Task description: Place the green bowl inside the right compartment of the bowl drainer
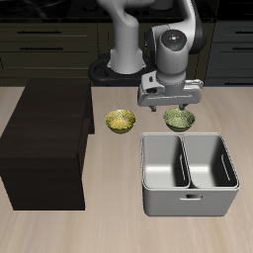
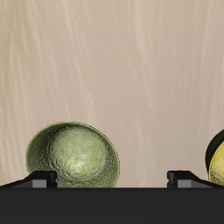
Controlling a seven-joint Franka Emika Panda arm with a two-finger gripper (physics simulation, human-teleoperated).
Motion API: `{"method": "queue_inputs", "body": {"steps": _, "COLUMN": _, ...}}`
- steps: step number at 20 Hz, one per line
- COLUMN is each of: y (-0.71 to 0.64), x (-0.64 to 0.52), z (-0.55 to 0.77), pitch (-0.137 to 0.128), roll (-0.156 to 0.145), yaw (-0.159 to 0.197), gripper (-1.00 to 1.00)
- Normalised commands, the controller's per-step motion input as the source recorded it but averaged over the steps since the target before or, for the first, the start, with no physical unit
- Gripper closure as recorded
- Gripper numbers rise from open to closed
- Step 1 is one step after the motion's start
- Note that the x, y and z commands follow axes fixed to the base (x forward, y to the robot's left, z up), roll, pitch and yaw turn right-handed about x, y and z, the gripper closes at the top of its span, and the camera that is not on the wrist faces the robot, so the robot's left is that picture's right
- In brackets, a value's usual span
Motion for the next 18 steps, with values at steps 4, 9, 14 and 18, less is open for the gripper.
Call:
{"method": "queue_inputs", "body": {"steps": 4, "y": 0.03, "x": -0.07, "z": -0.27, "pitch": 0.035, "roll": 0.01, "yaw": -0.019, "gripper": -1.0}}
{"method": "queue_inputs", "body": {"steps": 9, "y": 0.03, "x": -0.07, "z": -0.28, "pitch": 0.035, "roll": 0.011, "yaw": -0.017, "gripper": -1.0}}
{"method": "queue_inputs", "body": {"steps": 14, "y": 0.0, "x": -0.03, "z": -0.18, "pitch": 0.027, "roll": 0.01, "yaw": -0.012, "gripper": -1.0}}
{"method": "queue_inputs", "body": {"steps": 18, "y": 0.0, "x": -0.05, "z": -0.18, "pitch": 0.027, "roll": 0.01, "yaw": 0.004, "gripper": -1.0}}
